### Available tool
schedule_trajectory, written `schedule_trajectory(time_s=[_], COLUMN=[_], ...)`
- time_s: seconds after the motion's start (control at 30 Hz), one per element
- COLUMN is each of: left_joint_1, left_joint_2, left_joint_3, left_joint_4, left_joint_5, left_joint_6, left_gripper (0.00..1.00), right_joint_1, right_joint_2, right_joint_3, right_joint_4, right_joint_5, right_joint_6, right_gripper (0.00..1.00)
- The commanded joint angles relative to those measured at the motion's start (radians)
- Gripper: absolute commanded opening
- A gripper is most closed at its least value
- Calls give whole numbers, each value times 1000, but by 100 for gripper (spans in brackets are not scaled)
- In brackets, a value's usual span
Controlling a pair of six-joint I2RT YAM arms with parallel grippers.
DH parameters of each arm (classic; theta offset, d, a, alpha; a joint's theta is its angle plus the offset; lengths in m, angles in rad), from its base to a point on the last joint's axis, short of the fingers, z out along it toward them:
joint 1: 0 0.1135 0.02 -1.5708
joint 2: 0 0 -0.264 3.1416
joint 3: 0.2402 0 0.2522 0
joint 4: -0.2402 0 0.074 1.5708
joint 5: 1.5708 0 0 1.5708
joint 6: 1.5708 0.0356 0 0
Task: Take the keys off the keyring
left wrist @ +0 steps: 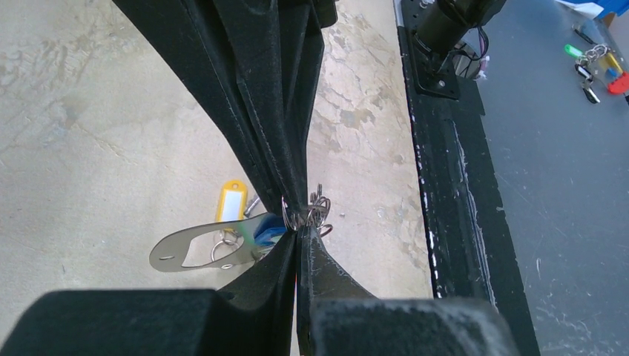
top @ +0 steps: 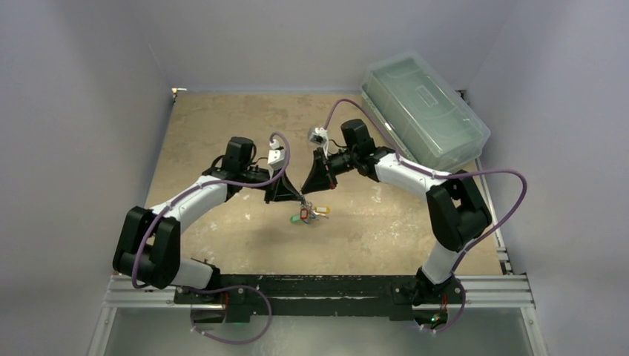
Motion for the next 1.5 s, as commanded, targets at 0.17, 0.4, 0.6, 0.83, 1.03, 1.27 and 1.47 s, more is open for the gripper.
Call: schedule_trajectory(time_s=[0.17, 0.4, 0.6, 0.83, 1.03, 1.27, 1.47], left_joint_1=[-25, 32, 110, 109, 109, 106, 106], left_joint_2=[14, -17, -50, -64, -91, -83, -54], left_joint_3=[-29, 10, 28, -29, -107, -105, -74], left_joint_4=[57, -62, -52, 145, 407, 383, 254], left_joint_5=[10, 23, 87, 100, 72, 71, 70], left_joint_6=[8, 67, 14, -147, -336, -333, -208], left_gripper=[0, 1, 20, 31, 34, 37, 40], right_joint_1=[-4, -6, -8, -6, -6, -5, -5], right_joint_2=[-65, -69, -77, -92, -73, -46, -2], right_joint_3=[-43, -51, -62, -132, -175, -264, -288], right_joint_4=[230, 194, 179, 411, 540, 870, 925], right_joint_5=[-25, -40, -34, -10, 16, 61, 69], right_joint_6=[142, 110, 83, 218, 300, 526, 539], right_gripper=[0, 0, 0, 0, 0, 0, 0])
